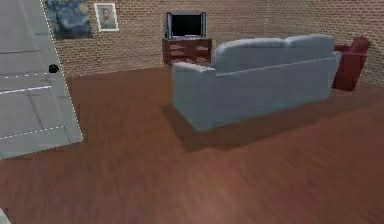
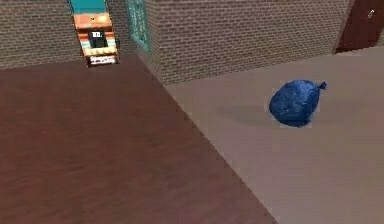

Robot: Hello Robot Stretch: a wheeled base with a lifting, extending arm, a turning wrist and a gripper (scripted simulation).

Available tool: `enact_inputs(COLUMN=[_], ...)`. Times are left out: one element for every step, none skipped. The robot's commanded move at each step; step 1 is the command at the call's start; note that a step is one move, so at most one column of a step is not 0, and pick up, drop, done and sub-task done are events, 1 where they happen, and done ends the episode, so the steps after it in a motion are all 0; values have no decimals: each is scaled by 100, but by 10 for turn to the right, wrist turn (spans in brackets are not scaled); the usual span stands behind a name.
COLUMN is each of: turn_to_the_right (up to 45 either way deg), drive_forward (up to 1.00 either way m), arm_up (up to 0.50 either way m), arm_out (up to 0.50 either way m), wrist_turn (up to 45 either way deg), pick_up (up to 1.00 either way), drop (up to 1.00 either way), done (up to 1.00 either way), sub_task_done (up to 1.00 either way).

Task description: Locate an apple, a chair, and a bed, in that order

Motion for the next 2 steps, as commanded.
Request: enact_inputs(turn_to_the_right=[120, 0], drive_forward=[0, 40], arm_up=[0, 0], arm_out=[0, 0], wrist_turn=[0, 0], pick_up=[0, 0], drop=[0, 0], done=[0, 0], sub_task_done=[0, 0])
